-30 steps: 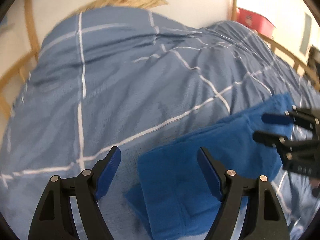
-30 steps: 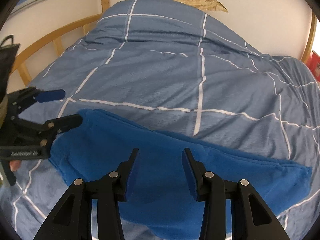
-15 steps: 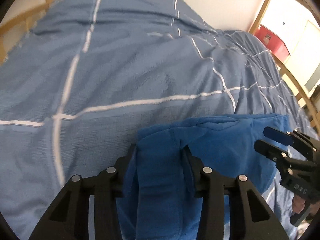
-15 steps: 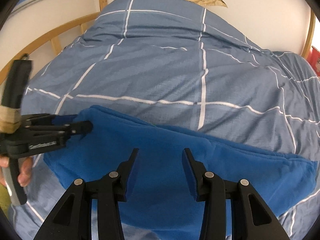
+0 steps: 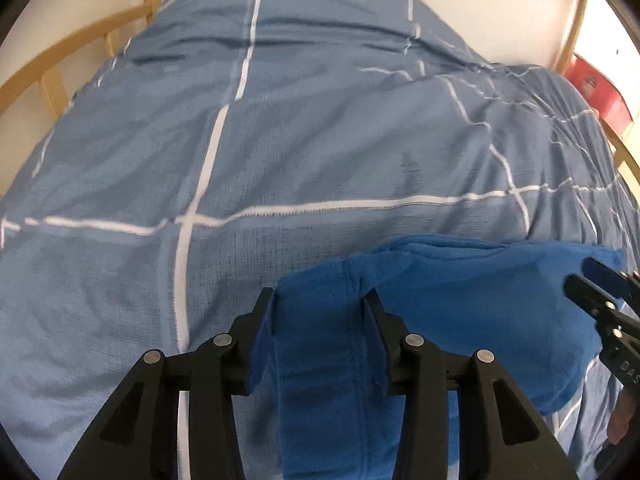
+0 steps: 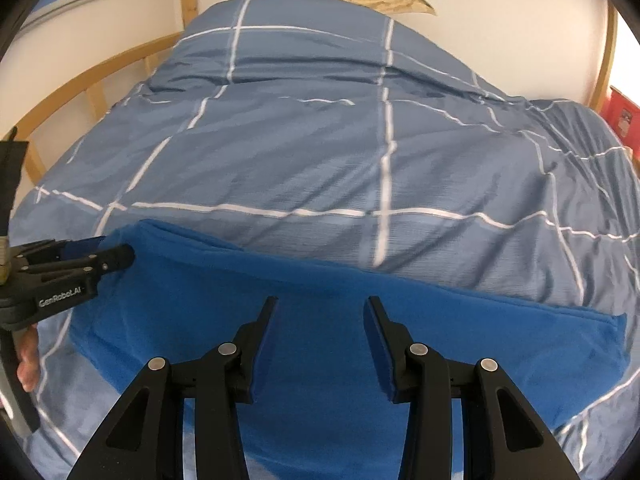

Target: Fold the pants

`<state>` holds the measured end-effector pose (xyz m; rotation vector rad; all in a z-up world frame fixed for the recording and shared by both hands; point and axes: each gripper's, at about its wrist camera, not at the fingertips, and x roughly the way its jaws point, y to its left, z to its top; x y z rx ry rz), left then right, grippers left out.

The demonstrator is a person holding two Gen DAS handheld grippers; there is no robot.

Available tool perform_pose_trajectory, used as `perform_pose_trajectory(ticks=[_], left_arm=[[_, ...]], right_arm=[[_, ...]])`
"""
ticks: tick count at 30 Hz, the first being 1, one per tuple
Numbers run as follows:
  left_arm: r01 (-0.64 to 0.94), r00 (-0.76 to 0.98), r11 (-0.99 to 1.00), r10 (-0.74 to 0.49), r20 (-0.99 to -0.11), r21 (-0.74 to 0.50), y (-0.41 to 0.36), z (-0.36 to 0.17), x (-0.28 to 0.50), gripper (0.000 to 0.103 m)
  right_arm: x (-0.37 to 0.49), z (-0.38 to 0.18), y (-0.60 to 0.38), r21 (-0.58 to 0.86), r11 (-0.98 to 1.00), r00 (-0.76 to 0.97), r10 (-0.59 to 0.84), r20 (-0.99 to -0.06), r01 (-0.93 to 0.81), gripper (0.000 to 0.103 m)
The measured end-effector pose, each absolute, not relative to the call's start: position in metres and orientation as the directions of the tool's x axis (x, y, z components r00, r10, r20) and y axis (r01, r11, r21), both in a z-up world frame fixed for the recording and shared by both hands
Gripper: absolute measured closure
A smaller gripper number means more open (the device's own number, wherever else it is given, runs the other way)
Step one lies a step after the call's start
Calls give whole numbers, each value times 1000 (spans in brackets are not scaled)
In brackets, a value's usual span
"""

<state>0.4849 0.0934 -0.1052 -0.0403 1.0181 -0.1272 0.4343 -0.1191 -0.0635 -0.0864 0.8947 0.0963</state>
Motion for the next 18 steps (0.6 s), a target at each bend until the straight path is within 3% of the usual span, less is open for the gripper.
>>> perform_pose_trajectory(ticks=[4,6,8,12,18], left_arm=[[86,535,996,-13,-845,39,82,-103,485,45],[85,574,986,71,-816,146,74,-91,477,30],[81,622,977,105,-776,197,71,-75,466,22],[89,702,958,135,-699,274,73,-53,433,16],[177,755,927,88,-650,331,71,-55,367,16]], right_arm=[[433,-63,-137,-56,996,620,-1,-785,-69,61],[431,-62,-145,-48,997,618,0,-786,-61,61],[426,-59,-151,-42,998,622,-2,-783,-50,61],[408,-53,-157,-8,999,651,18,-759,-37,49],[356,-44,-146,3,995,719,74,-691,-99,49]])
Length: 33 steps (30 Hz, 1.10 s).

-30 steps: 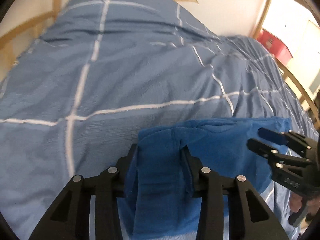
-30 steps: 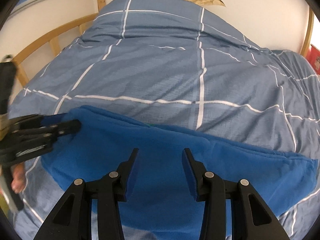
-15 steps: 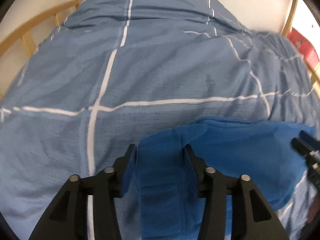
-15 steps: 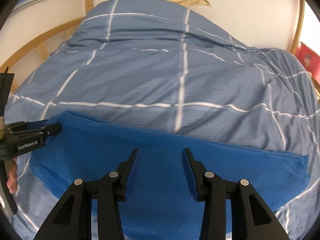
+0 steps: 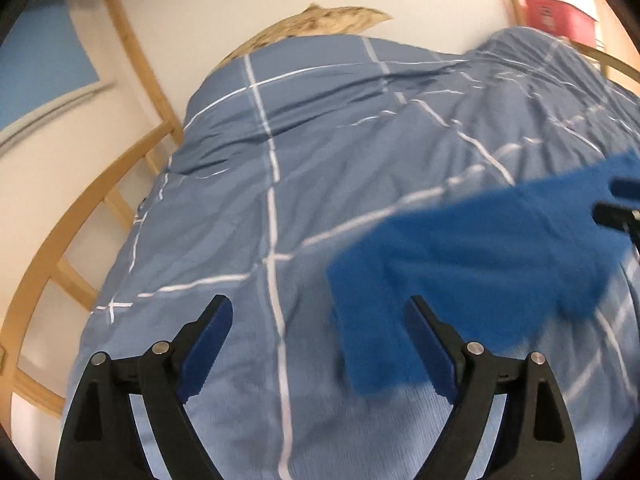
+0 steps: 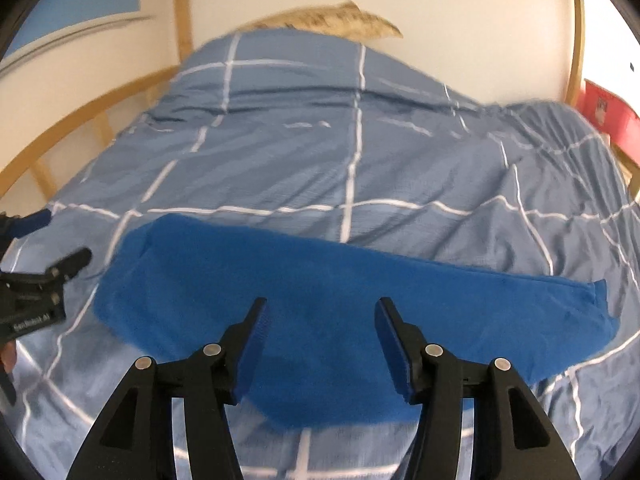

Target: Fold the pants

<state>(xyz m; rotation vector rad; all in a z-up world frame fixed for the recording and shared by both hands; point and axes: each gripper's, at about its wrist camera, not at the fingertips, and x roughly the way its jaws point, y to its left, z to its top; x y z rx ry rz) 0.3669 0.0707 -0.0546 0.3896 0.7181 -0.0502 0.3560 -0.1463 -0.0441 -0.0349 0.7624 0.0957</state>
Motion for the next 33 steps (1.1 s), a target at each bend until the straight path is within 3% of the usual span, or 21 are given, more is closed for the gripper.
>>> perform_pose_trajectory(ticks=[5,15,20,24,26,29,33], left_arm=[[254,722,920,24,-692,298,68,-72,349,16],[322,668,888,31,-744,327,56,-109,345,16],[298,656,905,37,-754,303,62,-122,354,17],[252,654,929,44,-755,272,71,-128,368,27],[226,646,950,20,-763,216,78,-130,376,27],[206,644,967,-16,-765,153,84,-129,379,29],[175,697,969,2,-717,173,82,-123,368,29]], right_arm=[[326,-54,-147,41,992,718,114,-687,-118,49],[300,-101,-147,58,989,634,131,-762,-135,49],[311,-118,-147,66,988,589,136,-796,-139,49],[319,-124,-135,8,983,584,117,-803,-185,50],[323,-127,-131,-20,980,588,103,-802,-200,50],[329,-126,-129,-62,977,614,78,-785,-202,51],[330,-116,-129,-83,974,662,82,-745,-213,52]])
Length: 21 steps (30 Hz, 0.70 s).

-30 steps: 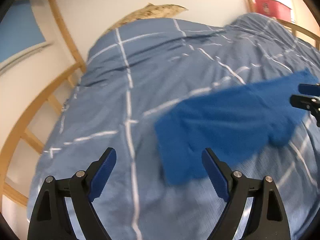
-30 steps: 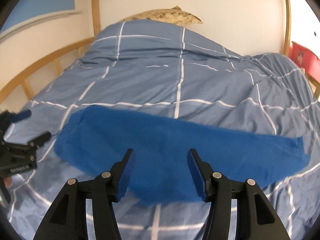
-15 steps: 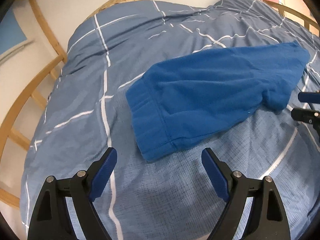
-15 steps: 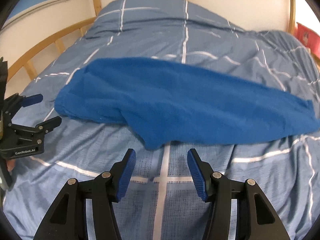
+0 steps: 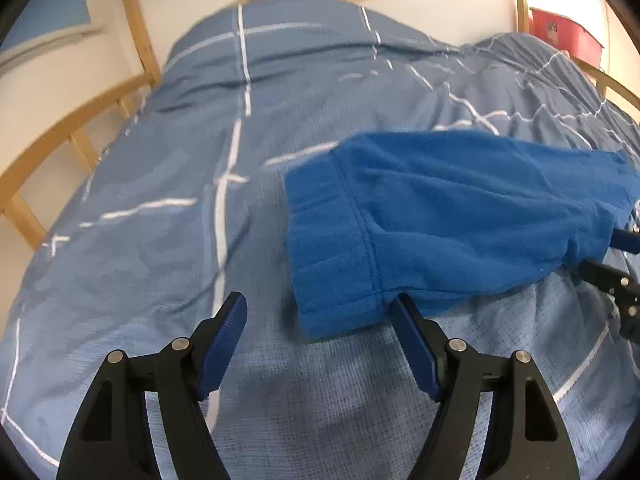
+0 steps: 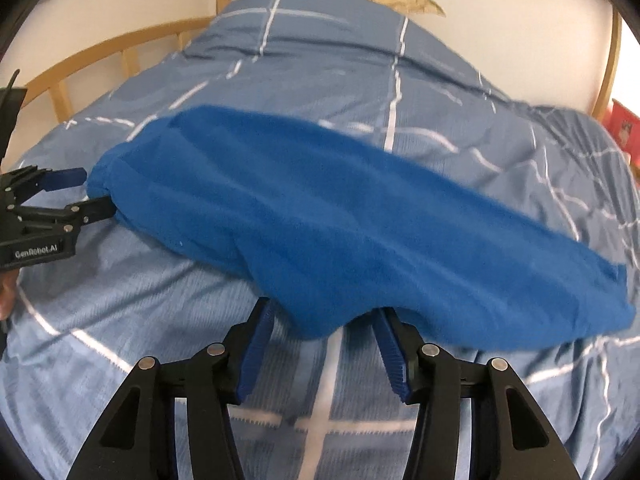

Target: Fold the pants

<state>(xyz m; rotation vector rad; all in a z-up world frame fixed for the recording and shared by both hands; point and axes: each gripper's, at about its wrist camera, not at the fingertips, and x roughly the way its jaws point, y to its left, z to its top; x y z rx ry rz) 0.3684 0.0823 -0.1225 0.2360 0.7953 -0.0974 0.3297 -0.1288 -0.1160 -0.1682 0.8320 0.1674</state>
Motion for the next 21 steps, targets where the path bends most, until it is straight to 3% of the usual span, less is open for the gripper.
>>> perform_pose_trajectory(ticks=[8,13,14,16,21], left_arm=[[143,721,979,-4,-693,144,89,-120,370,29],[150,735,975,3,-678,167,84,-119,368,35],[153,734,975,-2,-679,162,85,-120,368,36],[157,728,977,-18,-685,141,87,-120,369,38],[172,737,967,-1,-675,186,79,-117,358,50]], right_arm=[[344,-111,-128,-76,968,674,108,-731,-238,52],[338,-125,-122,-79,959,649,123,-751,-273,52],[338,-128,-122,-90,958,648,113,-753,-272,55],[341,-129,-123,-101,960,644,96,-759,-261,83],[332,-112,-132,-69,954,649,144,-747,-291,90]])
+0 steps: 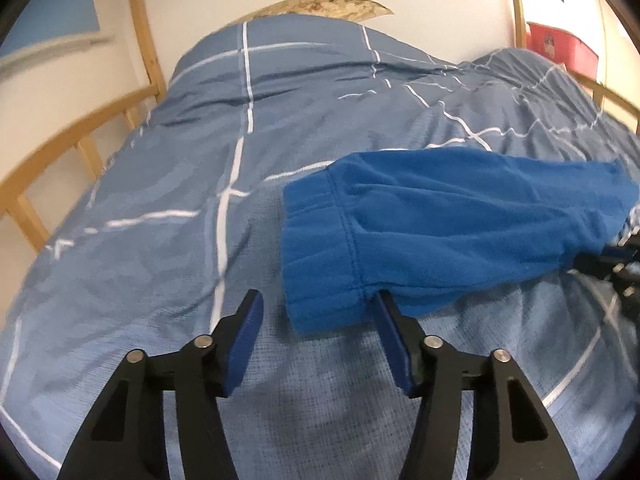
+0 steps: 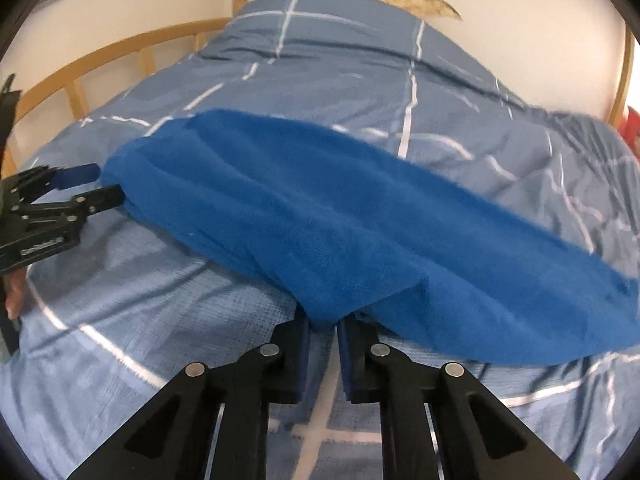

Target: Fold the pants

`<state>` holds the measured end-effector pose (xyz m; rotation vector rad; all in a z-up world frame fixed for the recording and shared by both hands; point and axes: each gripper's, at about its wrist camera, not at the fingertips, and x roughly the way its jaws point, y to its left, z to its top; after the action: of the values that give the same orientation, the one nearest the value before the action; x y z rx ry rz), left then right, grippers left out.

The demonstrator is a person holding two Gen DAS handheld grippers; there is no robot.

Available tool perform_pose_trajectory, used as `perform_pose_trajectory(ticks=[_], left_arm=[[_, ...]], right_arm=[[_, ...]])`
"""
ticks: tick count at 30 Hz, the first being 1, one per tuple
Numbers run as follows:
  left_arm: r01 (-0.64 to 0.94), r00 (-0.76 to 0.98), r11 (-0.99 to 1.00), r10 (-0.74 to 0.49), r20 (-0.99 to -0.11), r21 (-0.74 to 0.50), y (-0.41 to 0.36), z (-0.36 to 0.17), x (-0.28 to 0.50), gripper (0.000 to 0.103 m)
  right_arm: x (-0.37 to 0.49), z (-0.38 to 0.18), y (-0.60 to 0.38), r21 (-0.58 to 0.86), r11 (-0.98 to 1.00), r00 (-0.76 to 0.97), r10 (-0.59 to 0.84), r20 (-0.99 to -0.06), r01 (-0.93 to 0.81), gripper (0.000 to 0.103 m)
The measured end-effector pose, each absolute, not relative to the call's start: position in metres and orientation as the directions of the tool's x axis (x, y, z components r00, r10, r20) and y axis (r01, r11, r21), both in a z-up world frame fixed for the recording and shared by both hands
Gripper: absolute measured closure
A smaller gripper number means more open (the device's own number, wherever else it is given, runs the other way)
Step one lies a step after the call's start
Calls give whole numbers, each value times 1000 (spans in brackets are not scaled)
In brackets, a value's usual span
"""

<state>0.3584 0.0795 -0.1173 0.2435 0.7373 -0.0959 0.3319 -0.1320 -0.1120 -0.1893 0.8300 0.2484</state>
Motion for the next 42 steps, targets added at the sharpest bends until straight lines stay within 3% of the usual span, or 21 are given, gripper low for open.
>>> perform_pose_trajectory(ticks=[2,14,20,21,24,32,36,42], left_arm=[[168,743,961,25,-669,222,76,-114,352,54],[182,706,959,25,-708,215,78,-111,340,54],[193,703,953,32,-710,234,74,-116,337,49],[198,707,950,32,-706,241,71,-115,334,47],[225,717,938,23,-697,263,61,-109,325,43],[264,727,935,-32,-686,237,25,-70,296,37],[264,747,946,-75,-660,191,5,-43,281,30],[276,773,952,-139,-619,130,-44,-14,270,22]], right_arm=[[324,-106,-132,-60,947,626,160,-763,-315,91],[313,-121,-138,29,946,527,205,-825,-323,95],[310,-127,-142,76,950,509,229,-830,-304,94],[307,-126,-144,90,950,511,239,-826,-300,92],[294,-116,-150,110,954,554,253,-793,-278,69],[266,-76,-181,113,968,654,236,-719,-225,69],[252,-52,-203,116,974,694,222,-685,-196,60],[233,-22,-248,108,984,750,181,-637,-145,60]])
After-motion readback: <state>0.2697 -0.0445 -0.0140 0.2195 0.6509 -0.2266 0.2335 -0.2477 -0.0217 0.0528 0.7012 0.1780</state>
